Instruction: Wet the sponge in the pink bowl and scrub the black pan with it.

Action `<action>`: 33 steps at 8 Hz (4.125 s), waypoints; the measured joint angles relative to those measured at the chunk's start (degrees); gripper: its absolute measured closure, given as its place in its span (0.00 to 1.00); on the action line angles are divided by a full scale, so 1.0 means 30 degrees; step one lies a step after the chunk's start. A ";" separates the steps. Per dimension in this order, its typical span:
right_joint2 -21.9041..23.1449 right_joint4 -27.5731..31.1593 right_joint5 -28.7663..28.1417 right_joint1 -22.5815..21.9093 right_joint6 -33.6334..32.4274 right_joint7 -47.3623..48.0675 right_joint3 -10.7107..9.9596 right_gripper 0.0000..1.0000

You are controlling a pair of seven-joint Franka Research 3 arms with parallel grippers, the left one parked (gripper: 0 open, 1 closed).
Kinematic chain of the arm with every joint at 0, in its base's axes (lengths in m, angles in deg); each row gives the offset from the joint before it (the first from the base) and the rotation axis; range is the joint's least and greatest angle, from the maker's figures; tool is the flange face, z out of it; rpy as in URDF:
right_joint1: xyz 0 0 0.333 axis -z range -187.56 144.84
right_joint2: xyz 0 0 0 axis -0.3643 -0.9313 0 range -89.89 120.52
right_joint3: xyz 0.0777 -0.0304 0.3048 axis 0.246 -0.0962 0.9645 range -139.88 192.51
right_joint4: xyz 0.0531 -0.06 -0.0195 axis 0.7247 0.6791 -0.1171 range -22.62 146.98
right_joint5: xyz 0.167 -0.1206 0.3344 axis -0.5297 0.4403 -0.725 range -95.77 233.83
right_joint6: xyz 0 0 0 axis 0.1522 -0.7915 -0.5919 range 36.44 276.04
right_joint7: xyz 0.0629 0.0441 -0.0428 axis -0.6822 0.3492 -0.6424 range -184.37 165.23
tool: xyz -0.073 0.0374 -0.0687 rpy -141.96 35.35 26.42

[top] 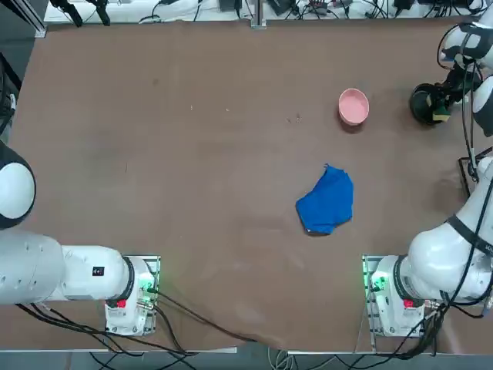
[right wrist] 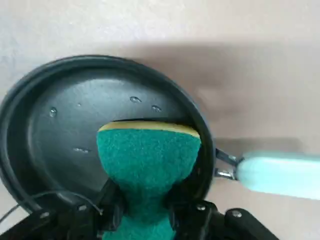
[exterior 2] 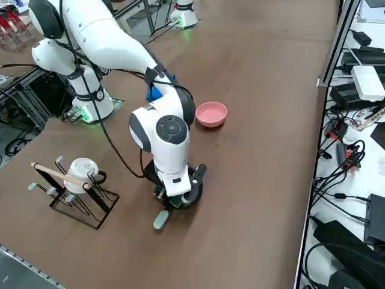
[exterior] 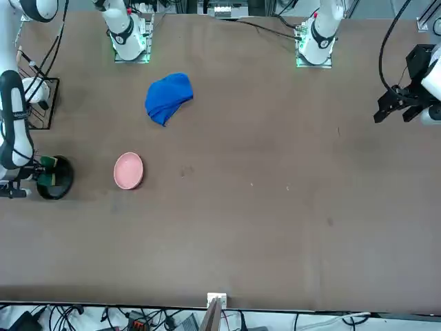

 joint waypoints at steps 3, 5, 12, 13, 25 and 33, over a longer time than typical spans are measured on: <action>-0.0003 0.0016 -0.0007 -0.1114 0.0015 0.1275 0.0210 0.52; 0.0000 0.0326 -0.0002 -0.1674 -0.0136 0.1723 0.0197 0.52; 0.0135 0.0486 0.0339 -0.0310 -0.1120 0.0866 -0.0006 0.53; 0.0133 0.0490 0.0693 -0.0262 -0.0628 0.0858 -0.0007 0.53; 0.0125 0.0544 0.0711 -0.1695 -0.1221 0.1150 0.0091 0.52; 0.0094 0.0489 0.1026 -0.0250 0.0298 -0.0995 -0.0061 0.52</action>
